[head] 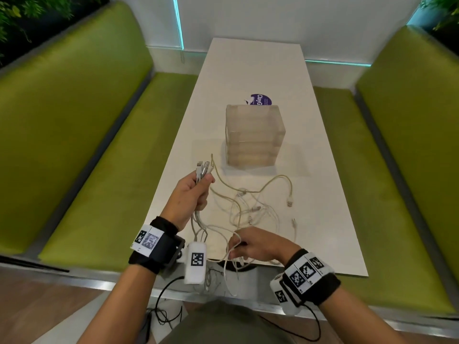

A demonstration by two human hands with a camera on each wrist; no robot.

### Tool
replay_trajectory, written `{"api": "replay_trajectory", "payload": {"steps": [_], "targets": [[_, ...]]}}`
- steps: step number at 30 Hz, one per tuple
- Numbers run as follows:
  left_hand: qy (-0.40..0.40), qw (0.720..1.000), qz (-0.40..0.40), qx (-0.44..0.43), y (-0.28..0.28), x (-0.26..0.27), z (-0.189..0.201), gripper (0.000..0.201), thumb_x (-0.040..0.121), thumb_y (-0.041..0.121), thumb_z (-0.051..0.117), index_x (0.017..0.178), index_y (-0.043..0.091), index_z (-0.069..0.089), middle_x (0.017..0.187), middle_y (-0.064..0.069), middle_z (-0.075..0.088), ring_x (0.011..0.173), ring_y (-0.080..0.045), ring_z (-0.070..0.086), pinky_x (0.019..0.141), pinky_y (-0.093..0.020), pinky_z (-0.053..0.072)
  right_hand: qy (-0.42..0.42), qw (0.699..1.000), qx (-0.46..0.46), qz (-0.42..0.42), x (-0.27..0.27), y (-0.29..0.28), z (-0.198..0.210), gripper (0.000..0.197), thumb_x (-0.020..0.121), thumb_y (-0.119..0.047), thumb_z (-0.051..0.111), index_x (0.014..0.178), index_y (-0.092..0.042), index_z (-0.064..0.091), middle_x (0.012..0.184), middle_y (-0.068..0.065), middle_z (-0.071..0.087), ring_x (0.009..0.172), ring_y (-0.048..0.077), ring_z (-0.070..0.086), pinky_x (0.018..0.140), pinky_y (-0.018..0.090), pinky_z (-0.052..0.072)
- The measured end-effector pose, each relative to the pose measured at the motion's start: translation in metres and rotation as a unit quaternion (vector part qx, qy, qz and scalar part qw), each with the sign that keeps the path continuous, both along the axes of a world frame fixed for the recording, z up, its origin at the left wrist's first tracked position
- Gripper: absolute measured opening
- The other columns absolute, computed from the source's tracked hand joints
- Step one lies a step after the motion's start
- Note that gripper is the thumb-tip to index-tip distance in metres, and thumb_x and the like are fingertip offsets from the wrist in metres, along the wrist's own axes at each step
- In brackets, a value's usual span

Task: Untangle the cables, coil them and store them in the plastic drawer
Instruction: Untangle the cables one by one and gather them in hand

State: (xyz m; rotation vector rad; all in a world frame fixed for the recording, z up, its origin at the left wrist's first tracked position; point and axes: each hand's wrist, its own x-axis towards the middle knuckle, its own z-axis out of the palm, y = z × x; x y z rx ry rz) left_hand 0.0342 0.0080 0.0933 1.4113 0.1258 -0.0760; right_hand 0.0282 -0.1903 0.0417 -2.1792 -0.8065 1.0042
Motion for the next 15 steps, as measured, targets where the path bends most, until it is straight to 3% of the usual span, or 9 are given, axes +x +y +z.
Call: {"api": "replay_trajectory", "payload": {"steps": [2,5,10,12,15], "targets": [[-0.002,1.0,-0.001,0.002,-0.001,0.0,0.0,0.018,0.098,0.018,0.045,0.082,0.012,0.052,0.05,0.012,0.029,0.044,-0.006,0.021,0.041,-0.018,0.022,-0.005,1.0,-0.011,0.023,-0.006,0.004,-0.005,0.017,0.087,-0.021,0.064,0.101,-0.013,0.071,0.1,0.004,0.067,0.091,0.013,0.059,0.084,0.03,0.047],[-0.004,1.0,0.001,0.001,-0.001,0.0,0.001,0.018,0.098,0.018,0.046,0.082,0.012,0.052,0.05,0.012,0.029,0.043,-0.006,0.021,0.04,-0.018,0.022,-0.005,0.997,-0.048,0.058,-0.014,0.007,-0.017,0.022,0.085,-0.018,0.065,0.106,-0.012,0.069,0.092,-0.001,0.062,0.086,0.013,0.057,0.076,0.028,0.045],[0.0,1.0,0.016,0.005,0.005,0.0,0.0,0.019,0.098,0.017,0.046,0.081,0.013,0.054,0.05,0.012,0.029,0.043,-0.006,0.022,0.04,-0.018,0.021,0.037,0.991,-0.112,0.07,-0.021,-0.005,-0.036,0.059,0.08,-0.001,0.068,0.134,-0.011,0.049,0.123,0.007,0.061,0.106,0.02,0.061,0.081,0.027,0.046],[0.0,1.0,0.018,0.006,0.007,-0.001,-0.001,0.019,0.098,0.017,0.046,0.081,0.012,0.053,0.05,0.012,0.029,0.043,-0.006,0.021,0.04,-0.018,0.021,0.045,0.994,-0.086,0.042,-0.019,-0.015,-0.033,0.05,0.082,-0.003,0.065,0.13,-0.013,0.054,0.118,0.006,0.064,0.101,0.018,0.063,0.082,0.026,0.05],[0.0,1.0,0.02,0.004,0.008,-0.002,0.0,0.019,0.098,0.017,0.046,0.082,0.012,0.053,0.05,0.011,0.028,0.043,-0.006,0.02,0.04,-0.019,0.02,0.056,0.996,-0.013,-0.075,-0.009,-0.035,-0.022,0.02,0.086,-0.009,0.062,0.104,-0.015,0.066,0.096,0.0,0.066,0.075,0.012,0.064,0.067,0.021,0.053]]}}
